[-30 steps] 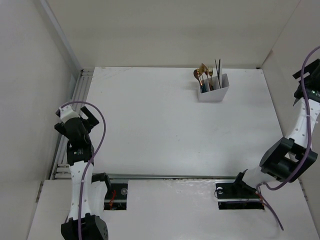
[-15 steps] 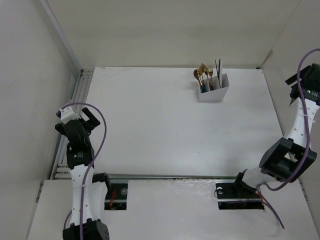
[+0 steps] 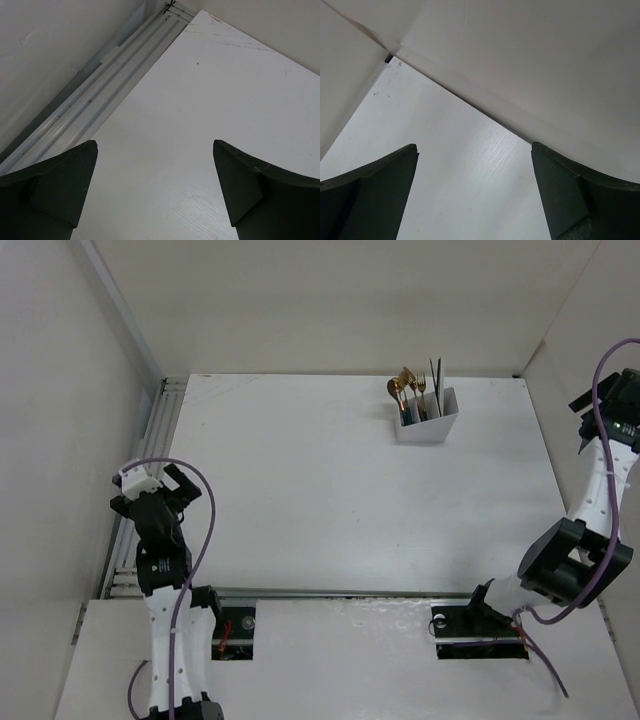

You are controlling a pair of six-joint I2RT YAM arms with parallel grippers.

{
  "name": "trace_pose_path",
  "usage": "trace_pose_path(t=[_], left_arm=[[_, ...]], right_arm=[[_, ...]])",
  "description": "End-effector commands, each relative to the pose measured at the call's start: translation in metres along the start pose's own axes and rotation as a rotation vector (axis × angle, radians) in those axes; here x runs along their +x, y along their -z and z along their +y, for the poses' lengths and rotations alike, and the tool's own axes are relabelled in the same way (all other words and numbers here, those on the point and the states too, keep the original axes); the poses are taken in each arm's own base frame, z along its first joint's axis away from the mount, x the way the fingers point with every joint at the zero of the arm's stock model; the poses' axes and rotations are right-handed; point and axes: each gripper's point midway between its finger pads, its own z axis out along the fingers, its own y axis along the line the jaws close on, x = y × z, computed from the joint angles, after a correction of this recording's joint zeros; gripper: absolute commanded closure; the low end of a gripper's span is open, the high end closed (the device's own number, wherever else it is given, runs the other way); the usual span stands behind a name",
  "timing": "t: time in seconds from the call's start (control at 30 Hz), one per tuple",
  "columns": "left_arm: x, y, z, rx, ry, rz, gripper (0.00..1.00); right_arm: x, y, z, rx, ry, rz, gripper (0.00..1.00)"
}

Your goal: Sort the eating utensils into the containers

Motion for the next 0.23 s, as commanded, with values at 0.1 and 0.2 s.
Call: trace_pose_path(t=[0.1, 0.2], left_arm=[[-0.014, 0.002, -0.004, 0.022, 0.021, -0.064, 0.0], [-0.012, 0.001, -0.004, 0.022, 0.021, -0.064, 0.0]], right_arm=[[-0.019, 0.017, -0.005, 0.002, 0.013, -0.073, 0.0], [-0.032, 0.027, 0.002, -0.045, 0.009, -0.125, 0.0]])
